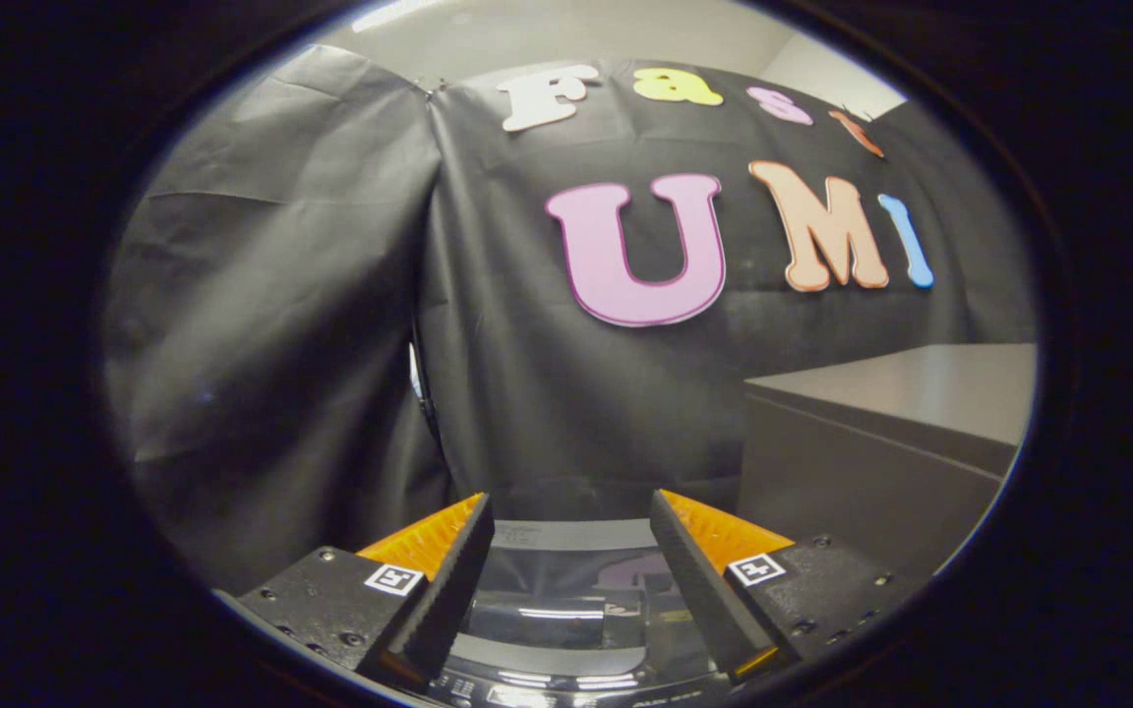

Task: Put the clothes into the washing machine and then close the washing machine lid.

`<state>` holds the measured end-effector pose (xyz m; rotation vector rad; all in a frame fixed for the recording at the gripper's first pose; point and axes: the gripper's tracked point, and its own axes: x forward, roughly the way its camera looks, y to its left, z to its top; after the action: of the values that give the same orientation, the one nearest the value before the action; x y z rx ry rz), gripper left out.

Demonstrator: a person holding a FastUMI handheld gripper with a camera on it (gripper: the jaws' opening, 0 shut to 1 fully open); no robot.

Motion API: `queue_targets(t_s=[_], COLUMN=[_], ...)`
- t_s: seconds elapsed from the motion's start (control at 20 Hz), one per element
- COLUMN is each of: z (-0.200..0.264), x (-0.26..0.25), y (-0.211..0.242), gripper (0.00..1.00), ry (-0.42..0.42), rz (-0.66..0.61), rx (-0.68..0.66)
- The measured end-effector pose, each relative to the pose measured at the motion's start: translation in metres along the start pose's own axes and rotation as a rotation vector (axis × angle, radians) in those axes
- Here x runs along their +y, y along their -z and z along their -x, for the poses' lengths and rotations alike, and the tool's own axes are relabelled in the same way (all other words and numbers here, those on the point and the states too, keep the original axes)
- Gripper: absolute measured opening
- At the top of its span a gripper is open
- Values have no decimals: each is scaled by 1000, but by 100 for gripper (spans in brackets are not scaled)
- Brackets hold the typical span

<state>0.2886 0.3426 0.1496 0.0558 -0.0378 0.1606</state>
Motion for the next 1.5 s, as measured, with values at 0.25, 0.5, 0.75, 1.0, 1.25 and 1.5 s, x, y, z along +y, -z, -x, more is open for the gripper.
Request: queue_targets(t_s=[0.25,0.5,0.75,1.0,1.25,1.5], z=[79,150,194,223,250,298], x=[-40,-95,-148,-219,-274,-295], y=[-23,-41,-37,-2,41,69], gripper=[97,96,96,96,96,97], ry=[21,73,26,39,62,65], rz=[41,19,25,110,83,-5], rx=[-35,-82,-70,-63,-32,-62])
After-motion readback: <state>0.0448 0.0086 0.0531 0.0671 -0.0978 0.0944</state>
